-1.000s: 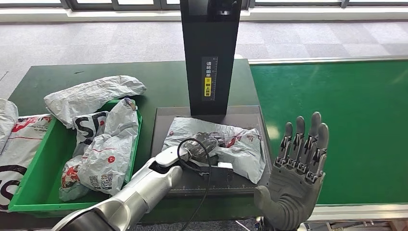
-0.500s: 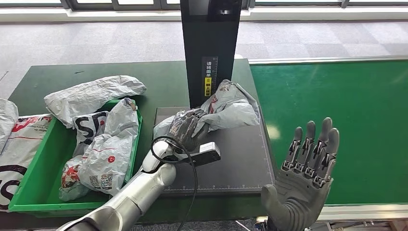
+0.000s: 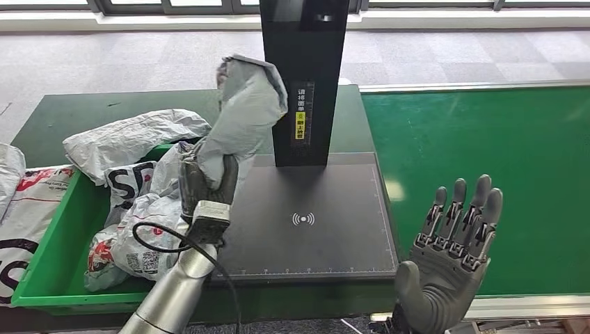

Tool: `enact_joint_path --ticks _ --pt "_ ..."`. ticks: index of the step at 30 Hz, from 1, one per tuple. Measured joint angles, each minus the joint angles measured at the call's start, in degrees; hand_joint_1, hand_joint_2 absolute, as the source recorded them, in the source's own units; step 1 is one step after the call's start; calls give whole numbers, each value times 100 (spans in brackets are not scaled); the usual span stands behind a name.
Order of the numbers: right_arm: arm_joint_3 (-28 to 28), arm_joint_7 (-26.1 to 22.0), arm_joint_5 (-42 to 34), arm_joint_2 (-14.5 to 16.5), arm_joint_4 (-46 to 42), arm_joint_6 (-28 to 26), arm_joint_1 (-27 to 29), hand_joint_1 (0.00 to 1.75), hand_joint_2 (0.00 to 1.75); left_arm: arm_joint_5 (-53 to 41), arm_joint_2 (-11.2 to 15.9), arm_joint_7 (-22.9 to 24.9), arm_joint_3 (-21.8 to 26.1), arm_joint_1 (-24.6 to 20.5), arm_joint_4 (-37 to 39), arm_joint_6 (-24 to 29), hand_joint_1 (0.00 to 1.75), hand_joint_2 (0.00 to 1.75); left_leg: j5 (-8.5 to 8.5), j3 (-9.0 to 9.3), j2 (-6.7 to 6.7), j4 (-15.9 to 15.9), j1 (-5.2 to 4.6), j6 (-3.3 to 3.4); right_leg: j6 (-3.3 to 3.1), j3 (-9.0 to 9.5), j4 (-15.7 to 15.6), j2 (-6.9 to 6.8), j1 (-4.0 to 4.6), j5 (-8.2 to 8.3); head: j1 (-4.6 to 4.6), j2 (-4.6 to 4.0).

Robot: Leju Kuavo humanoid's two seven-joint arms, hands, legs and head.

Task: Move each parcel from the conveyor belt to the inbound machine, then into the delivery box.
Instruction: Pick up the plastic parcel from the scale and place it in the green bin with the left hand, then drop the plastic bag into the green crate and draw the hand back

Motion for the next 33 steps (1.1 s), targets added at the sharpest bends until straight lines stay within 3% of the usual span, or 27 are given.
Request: enact_joint_path --ticks 4,8,13,20,24,33 --pt "-4 -2 -244 -8 36 -372 2 0 175 354 207 -36 270 398 -1584 4 175 175 0 1 -1 0 2 0 -1 -1 1 0 3 -1 0 0" --pt "5 -5 -261 -31 78 -678 24 0 175 622 314 -42 473 535 -2629 4 175 175 0 -2 -2 -1 1 0 -1 3 0 -1 2 -2 0 0" --pt "19 -9 -346 -54 130 -725 53 0 175 936 390 -39 624 587 -3440 4 175 175 -2 -35 -1 -1 0 0 -1 11 -1 -2 1 -3 0 0" --pt "22 -9 -463 -68 244 -291 29 0 175 991 421 -38 905 663 -4238 4 175 175 -1 -9 -2 -1 1 -1 -2 7 -1 -2 2 -3 0 0" --pt "7 -9 -335 -60 251 -105 43 0 175 332 389 -33 1166 613 -4123 4 175 175 0 13 -6 0 -1 -1 -2 7 -1 -6 2 -3 0 0" --pt "-139 -11 101 56 231 162 125 0 175 -1660 105 162 2437 -184 -1547 -9 175 175 13 24 11 1 -4 -1 -8 13 -1 4 1 12 0 0"
